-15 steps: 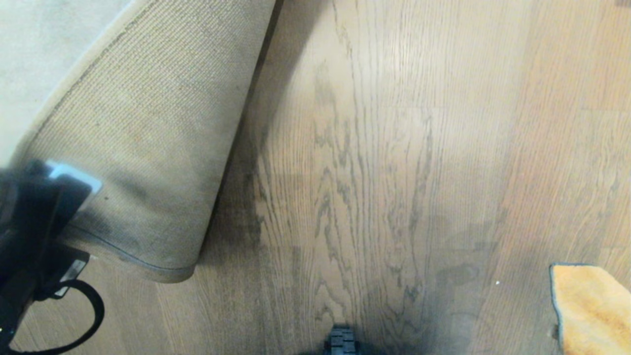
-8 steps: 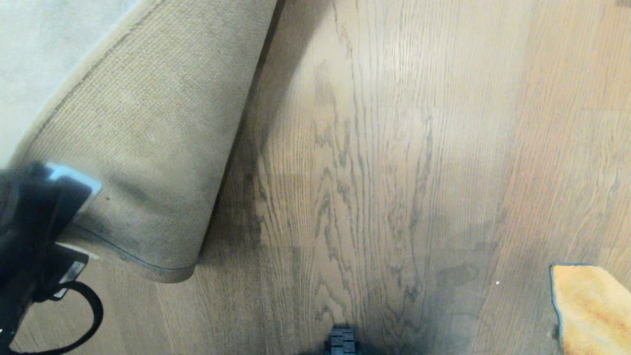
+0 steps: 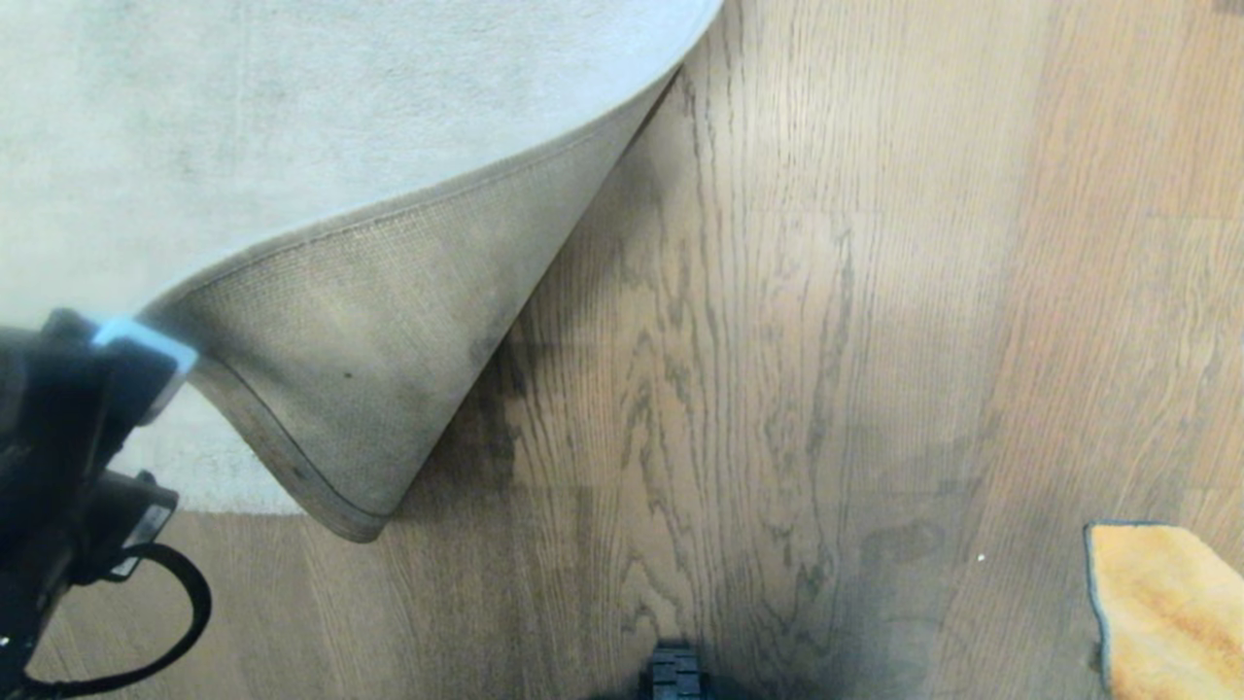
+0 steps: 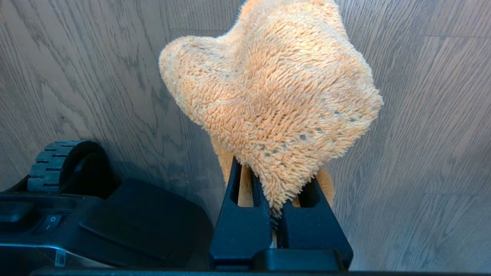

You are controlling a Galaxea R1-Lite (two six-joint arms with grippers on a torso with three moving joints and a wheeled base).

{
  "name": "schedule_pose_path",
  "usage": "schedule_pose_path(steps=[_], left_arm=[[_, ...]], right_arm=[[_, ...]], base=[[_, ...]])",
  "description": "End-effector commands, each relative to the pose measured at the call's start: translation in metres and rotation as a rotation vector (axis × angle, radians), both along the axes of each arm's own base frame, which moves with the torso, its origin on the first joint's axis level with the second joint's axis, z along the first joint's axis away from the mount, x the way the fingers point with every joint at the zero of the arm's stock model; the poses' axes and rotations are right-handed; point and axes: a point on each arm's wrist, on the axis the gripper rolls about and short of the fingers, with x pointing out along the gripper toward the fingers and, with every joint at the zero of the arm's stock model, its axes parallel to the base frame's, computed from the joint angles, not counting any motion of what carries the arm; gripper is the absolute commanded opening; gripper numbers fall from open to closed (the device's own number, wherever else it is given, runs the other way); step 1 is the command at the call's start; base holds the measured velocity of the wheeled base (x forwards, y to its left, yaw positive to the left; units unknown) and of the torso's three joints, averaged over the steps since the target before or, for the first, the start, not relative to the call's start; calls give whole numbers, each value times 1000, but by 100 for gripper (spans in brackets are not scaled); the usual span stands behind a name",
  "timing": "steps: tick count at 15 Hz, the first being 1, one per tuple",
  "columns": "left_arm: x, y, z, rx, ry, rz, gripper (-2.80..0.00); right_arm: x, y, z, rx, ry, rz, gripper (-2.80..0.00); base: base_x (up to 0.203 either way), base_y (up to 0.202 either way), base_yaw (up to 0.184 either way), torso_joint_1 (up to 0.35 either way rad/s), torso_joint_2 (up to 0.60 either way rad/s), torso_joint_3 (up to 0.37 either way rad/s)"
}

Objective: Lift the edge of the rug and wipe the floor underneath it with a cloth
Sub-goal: Lay down the carpet

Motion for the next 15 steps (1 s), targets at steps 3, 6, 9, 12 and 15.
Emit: schedule_pose_path(steps=[3,6,9,12,15], left_arm=[[3,-5,9,-54,-92,-44,0],[8,-8,17,-71,-180,-58,0],[9,-8,22,-79,-230,-61,0],[9,-8,26,-90,-265,-64,0],[11,-9,32,-88,-295,-71,0]], right_arm=[[0,0,0,-1,3,1,-280],[0,0,0,-1,3,-1,-280],[0,0,0,-1,3,1,-280],[0,0,0,-1,3,-1,-280],[0,0,0,-1,2,1,-280]], base=[[0,0,0,0,0,0],[0,0,0,0,0,0],[0,0,0,0,0,0],[0,0,0,0,0,0],[0,0,0,0,0,0]])
